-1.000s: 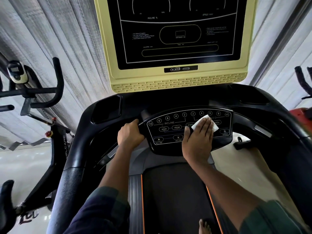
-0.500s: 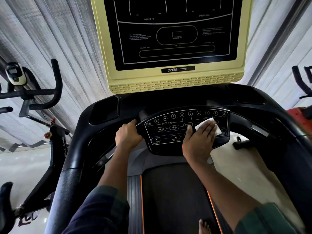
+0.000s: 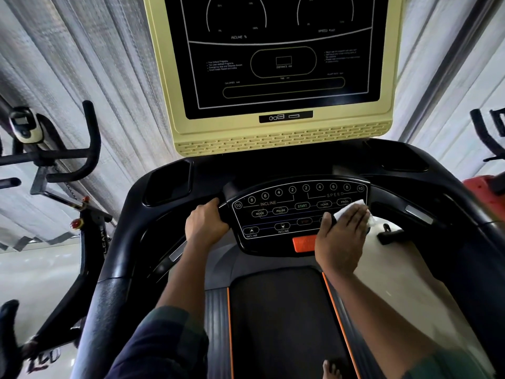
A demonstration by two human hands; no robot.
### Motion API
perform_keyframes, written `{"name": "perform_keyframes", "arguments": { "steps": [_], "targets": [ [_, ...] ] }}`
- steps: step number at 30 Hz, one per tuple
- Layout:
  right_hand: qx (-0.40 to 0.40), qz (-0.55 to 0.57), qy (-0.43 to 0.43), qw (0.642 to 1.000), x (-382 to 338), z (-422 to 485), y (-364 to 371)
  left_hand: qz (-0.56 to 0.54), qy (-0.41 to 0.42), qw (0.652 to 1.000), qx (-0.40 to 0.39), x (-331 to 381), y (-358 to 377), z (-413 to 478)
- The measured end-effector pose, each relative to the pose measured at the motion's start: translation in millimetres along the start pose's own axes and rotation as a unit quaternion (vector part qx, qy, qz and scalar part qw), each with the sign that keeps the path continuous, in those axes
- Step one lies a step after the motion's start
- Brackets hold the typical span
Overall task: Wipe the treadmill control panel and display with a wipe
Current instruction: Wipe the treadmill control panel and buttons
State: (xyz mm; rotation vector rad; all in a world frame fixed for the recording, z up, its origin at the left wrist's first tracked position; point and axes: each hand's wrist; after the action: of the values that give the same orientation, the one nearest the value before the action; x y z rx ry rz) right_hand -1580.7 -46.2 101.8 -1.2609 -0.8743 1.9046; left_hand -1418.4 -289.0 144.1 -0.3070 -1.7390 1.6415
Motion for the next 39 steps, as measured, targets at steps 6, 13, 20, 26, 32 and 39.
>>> {"name": "perform_keyframes", "arguments": {
  "steps": [6, 13, 20, 26, 32, 39],
  "targets": [
    [-0.004, 0.072, 0.043, 0.996, -4.8, 46.9, -8.0, -0.001, -0.003, 1.0, 0.003, 0.2, 0.5, -0.6],
    [0.01, 0.095, 0.017, 0.995, 21.9, 26.3, -7.6, -0.002, -0.005, 1.0, 0.01, 0.1, 1.7, -0.6],
    [0.002, 0.113, -0.047, 0.992, -4.8, 93.9, -17.8, 0.001, -0.004, 1.0, 0.009, 1.6, 2.3, 0.4],
    [-0.039, 0.038, -0.207, 0.977, -4.3, 116.1, -23.1, 0.014, -0.011, 1.0, 0.01, -0.6, 4.9, 1.8],
    [-0.045, 0.031, -0.203, 0.978, -24.7, 118.3, -23.6, 0.021, -0.004, 1.0, 0.014, -2.9, 5.5, 2.6],
    [-0.036, -0.024, -0.198, 0.979, -18.3, 114.5, -23.3, 0.034, 0.005, 0.999, 0.029, -3.9, 6.7, 2.5]
  ]
}}
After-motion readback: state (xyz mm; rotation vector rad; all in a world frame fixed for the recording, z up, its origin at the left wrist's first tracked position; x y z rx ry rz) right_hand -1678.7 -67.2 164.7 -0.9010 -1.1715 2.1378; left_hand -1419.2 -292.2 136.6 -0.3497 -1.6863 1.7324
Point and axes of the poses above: each hand's wrist, its own z-axis towards the middle knuckle, its own y-axis out of the palm, x = y × z, and after that the axes turned 1 degree about z, right-handed
